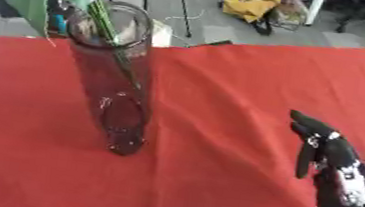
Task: Arrange flowers into the vase.
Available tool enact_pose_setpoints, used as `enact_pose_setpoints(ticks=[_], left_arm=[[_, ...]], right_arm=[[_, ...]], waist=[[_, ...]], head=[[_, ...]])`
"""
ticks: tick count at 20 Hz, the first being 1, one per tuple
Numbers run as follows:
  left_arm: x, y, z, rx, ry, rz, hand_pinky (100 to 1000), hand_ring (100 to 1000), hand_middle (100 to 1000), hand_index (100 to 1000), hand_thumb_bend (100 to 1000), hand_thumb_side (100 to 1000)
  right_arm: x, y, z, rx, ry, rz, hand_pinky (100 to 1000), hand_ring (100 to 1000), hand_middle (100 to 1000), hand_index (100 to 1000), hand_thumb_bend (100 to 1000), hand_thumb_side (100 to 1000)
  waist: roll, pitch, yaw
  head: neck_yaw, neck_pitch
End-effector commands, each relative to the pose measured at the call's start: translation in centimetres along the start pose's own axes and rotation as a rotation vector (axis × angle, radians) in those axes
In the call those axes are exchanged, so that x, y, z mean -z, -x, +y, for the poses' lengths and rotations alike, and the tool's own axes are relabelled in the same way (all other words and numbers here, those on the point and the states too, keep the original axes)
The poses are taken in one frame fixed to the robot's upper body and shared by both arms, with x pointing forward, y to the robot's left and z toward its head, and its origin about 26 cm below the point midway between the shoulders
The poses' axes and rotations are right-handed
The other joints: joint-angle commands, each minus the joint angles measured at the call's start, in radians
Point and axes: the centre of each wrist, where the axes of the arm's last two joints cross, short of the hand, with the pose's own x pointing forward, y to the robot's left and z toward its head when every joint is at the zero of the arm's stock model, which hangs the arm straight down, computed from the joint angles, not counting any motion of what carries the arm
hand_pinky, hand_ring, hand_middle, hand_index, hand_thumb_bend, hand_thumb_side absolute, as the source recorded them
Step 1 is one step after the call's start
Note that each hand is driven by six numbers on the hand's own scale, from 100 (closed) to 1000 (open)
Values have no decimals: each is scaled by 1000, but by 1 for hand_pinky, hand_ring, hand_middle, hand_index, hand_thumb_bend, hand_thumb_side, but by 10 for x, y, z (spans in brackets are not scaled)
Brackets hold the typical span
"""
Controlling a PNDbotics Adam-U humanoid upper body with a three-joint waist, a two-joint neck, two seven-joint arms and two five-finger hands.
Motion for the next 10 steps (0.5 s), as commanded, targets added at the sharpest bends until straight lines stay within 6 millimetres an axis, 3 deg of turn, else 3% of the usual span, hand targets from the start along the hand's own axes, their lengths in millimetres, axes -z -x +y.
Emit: enact_pose_setpoints(ticks=[1, 10], left_arm=[[-3, 1, 19, 38, -10, 6, 809, 731, 814, 883, 100, 911], [-3, 4, 22, 58, 49, 20, 832, 769, 849, 932, 100, 965]], right_arm=[[3, -5, -4, -15, -10, -17, 929, 924, 243, 814, 100, 1000], [3, -5, -4, -14, -17, -10, 931, 925, 240, 815, 100, 1000]], waist=[[-2, -31, 1], [4, -34, 0]], head=[[-5, -2], [-4, -2]])
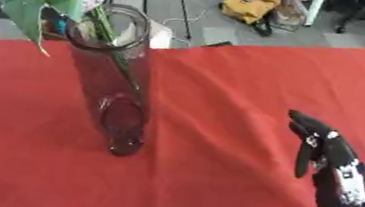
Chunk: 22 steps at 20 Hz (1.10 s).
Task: Arrange flowers into the vase.
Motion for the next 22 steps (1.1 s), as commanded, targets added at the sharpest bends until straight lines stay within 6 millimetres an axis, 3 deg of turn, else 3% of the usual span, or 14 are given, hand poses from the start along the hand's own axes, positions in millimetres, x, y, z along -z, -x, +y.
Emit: enact_pose_setpoints(ticks=[1, 9, 22], left_arm=[[-5, 1, 19, 33, -26, 12, 835, 772, 852, 939, 100, 984], [-4, 4, 21, 2, 15, 2, 865, 801, 887, 1000, 100, 1000], [-3, 6, 21, -14, 125, -67, 945, 888, 964, 1000, 100, 1000]], right_arm=[[3, -5, -4, -13, -11, -16, 931, 925, 240, 815, 100, 1000], [3, -5, -4, -14, -18, -11, 933, 923, 234, 816, 100, 1000], [4, -5, -3, -16, -24, -7, 935, 925, 230, 817, 100, 1000]], waist=[[-1, -28, 0], [4, -28, 2], [8, -27, 5]], head=[[-2, -2], [-2, -1], [-3, -1]])
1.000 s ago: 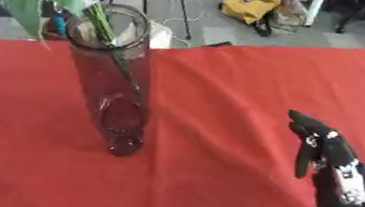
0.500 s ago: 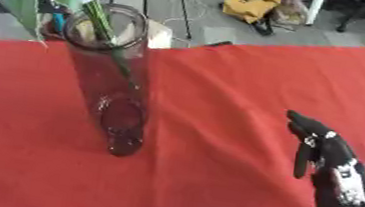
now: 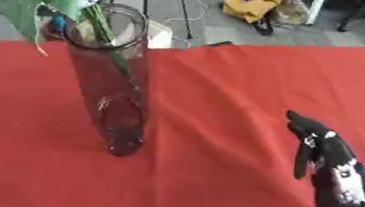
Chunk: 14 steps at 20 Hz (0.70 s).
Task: Arrange flowers into the vase.
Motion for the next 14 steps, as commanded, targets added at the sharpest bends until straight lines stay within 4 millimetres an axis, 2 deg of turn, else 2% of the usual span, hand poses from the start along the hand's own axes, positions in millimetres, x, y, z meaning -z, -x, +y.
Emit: enact_pose_setpoints(ticks=[1, 14], left_arm=[[-7, 0, 18, 22, 2, -11, 948, 890, 966, 1000, 100, 1000], [-7, 11, 21, 14, 107, 26, 953, 917, 977, 1000, 100, 1000]], right_arm=[[4, -5, -4, -18, -14, -17, 935, 925, 230, 817, 100, 1000], [3, -5, -5, -19, -21, -5, 937, 927, 229, 816, 100, 1000]], waist=[[-3, -28, 1], [11, -36, -2]], head=[[-2, -1], [-2, 3]])
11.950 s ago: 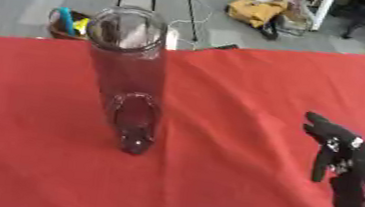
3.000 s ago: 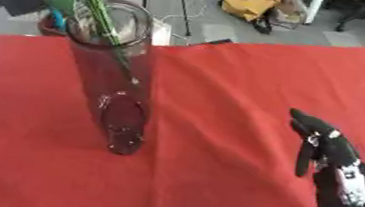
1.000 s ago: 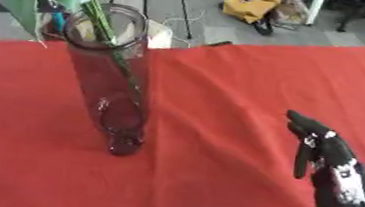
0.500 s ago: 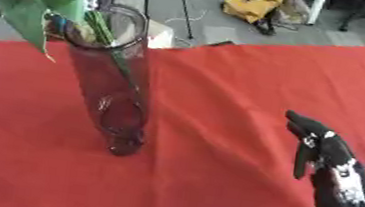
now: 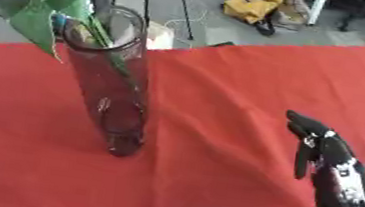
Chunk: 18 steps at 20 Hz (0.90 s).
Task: Arrange flowers into the vase.
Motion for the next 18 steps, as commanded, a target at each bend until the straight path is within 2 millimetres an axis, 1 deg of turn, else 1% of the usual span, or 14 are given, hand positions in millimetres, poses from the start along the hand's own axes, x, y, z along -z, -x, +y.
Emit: enact_pose_setpoints(ticks=[1, 7, 11, 12, 13, 14, 15, 16, 17, 18], left_arm=[[-10, 3, 17, 20, 0, 31, 954, 918, 977, 1000, 100, 1000], [-11, 4, 18, -2, 38, 21, 954, 917, 979, 1000, 100, 1000], [-8, 4, 18, -29, 57, 7, 956, 911, 977, 1000, 100, 1000], [-7, 5, 18, -36, 62, 4, 954, 913, 977, 1000, 137, 1000], [-7, 5, 18, -39, 66, 4, 954, 913, 977, 1000, 150, 1000], [-6, 5, 19, -41, 68, 3, 953, 912, 975, 1000, 240, 1000], [-6, 5, 19, -42, 70, -1, 952, 910, 974, 1000, 279, 1000], [-6, 5, 19, -44, 70, -6, 951, 908, 974, 1000, 368, 1000], [-7, 4, 20, -44, 69, -10, 951, 910, 975, 1000, 414, 1000], [-8, 4, 20, -41, 70, -10, 952, 912, 976, 1000, 442, 1000]], right_arm=[[3, -5, -3, -14, -13, -12, 937, 927, 228, 816, 100, 1000], [3, -5, -3, -14, -11, -6, 939, 928, 225, 816, 100, 1000], [3, -5, -2, -15, -13, -3, 940, 929, 223, 817, 100, 1000], [3, -5, -2, -15, -13, -2, 940, 929, 223, 817, 100, 1000], [3, -5, -2, -16, -14, -1, 941, 929, 222, 817, 100, 1000], [3, -5, -2, -16, -14, 0, 942, 930, 221, 818, 100, 1000], [3, -5, -2, -17, -15, 2, 942, 930, 221, 818, 100, 1000], [3, -5, -2, -17, -15, 3, 942, 930, 221, 818, 100, 1000], [3, -5, -2, -17, -17, 4, 942, 930, 220, 818, 100, 1000], [4, -5, -2, -17, -17, 4, 942, 930, 220, 818, 100, 1000]], waist=[[-2, -30, 0], [1, -28, -3], [4, -27, -8], [4, -27, -9], [4, -26, -10], [5, -26, -11], [5, -25, -11], [5, -25, -11], [6, -25, -11], [6, -24, -11]], head=[[-1, 3], [-2, 2], [1, -2], [2, -2], [3, -3], [4, -3], [4, -3], [4, -3], [5, -2], [5, -2]])
